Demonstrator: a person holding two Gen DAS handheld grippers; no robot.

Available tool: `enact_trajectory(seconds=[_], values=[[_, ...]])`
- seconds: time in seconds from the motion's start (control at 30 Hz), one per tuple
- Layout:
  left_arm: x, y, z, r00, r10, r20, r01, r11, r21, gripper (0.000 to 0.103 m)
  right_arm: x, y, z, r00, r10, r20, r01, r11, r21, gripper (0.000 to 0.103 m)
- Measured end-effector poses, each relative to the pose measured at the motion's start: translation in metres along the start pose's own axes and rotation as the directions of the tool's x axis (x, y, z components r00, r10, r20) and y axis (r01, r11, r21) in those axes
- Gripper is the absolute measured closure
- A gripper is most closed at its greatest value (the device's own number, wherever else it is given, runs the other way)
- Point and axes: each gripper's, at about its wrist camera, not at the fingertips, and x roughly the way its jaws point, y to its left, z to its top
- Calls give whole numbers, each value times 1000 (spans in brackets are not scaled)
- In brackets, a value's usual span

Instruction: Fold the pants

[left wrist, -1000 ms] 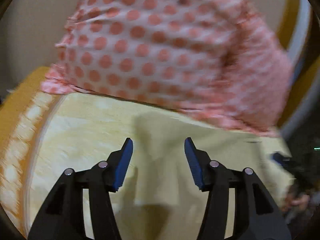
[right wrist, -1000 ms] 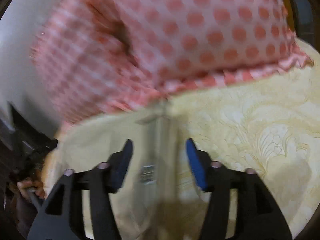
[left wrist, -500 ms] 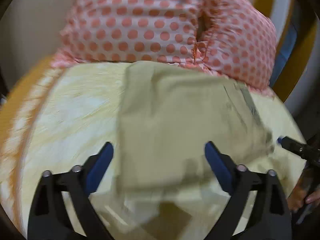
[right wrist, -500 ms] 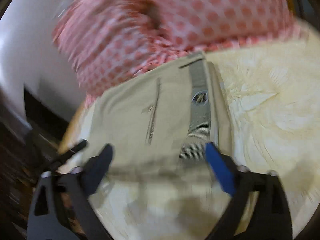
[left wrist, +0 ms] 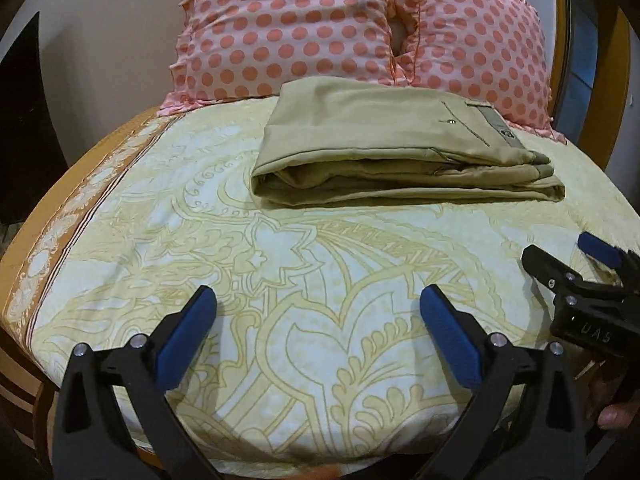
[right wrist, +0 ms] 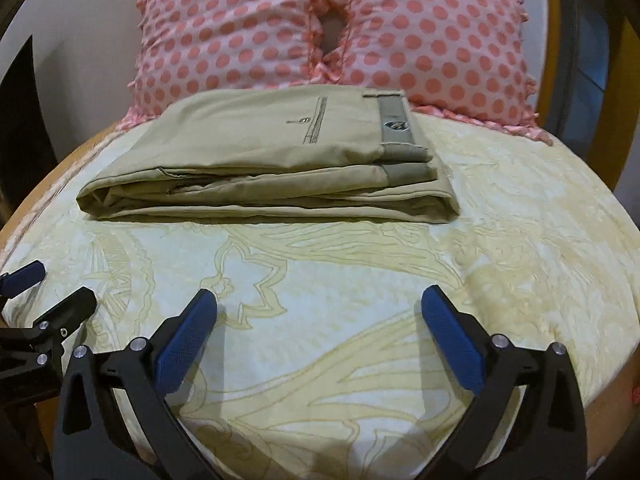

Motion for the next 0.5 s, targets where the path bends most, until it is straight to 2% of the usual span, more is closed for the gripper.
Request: enact_trajectory(seconds=[0.13,0.5], values=[[-2,0,-4,999,9,37,-9,1000,-11,2,4,2,1,1000,-16,26,16,1000,13,1],[1,0,-1,999,9,36,-9,1000,-11,2,4,2,0,999,-16,30,15,1000,10,1]])
